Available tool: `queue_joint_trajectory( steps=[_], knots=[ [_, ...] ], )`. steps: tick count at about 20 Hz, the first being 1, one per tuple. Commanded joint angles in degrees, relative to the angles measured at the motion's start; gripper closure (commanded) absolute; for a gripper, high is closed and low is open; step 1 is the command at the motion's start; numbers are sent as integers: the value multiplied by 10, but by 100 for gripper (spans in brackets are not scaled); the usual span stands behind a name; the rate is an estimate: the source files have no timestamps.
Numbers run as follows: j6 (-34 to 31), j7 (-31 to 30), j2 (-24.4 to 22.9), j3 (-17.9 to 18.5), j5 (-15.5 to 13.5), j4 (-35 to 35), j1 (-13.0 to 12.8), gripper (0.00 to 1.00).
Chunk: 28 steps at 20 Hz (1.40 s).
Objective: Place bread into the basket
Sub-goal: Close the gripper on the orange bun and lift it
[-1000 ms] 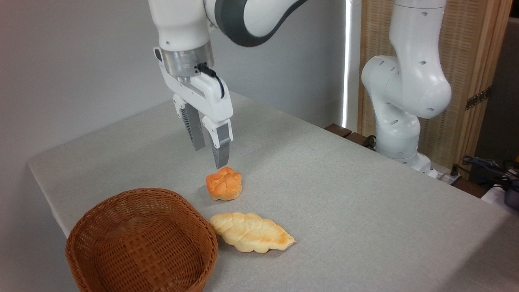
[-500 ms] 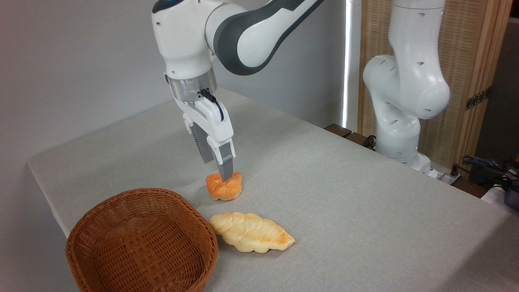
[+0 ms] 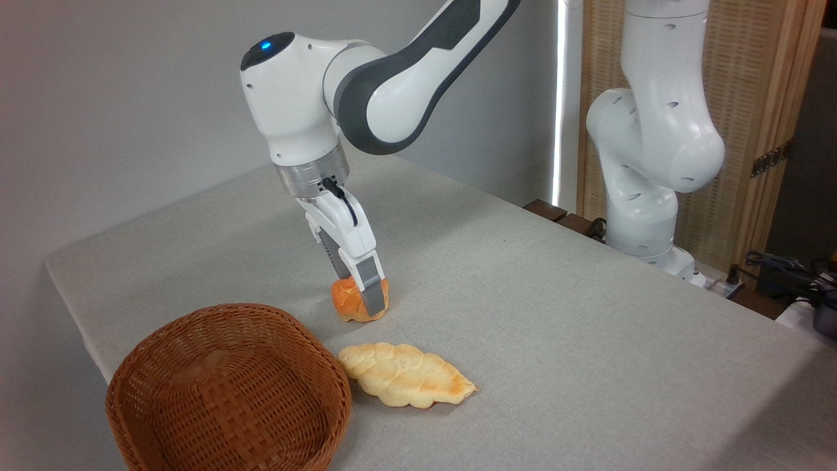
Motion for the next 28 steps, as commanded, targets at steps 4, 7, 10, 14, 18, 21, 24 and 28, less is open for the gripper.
queue_joint_trajectory(
  steps=[4, 7, 10, 14, 18, 21, 24, 28],
  knots=[
    [9, 7, 3, 4, 26, 0, -5, 18],
    [8, 6, 2, 4, 27, 0, -5, 49],
    [5, 6, -2, 5, 27, 2, -4, 48],
    [6, 6, 1, 5, 27, 4, -4, 48],
    [5, 6, -1, 6, 27, 5, -4, 47],
    [-13, 8, -6, 11, 27, 15, -3, 46],
    [-25, 7, -10, 13, 26, 41, 1, 46],
    [-56, 8, -19, 29, 20, 75, 1, 45]
  ],
)
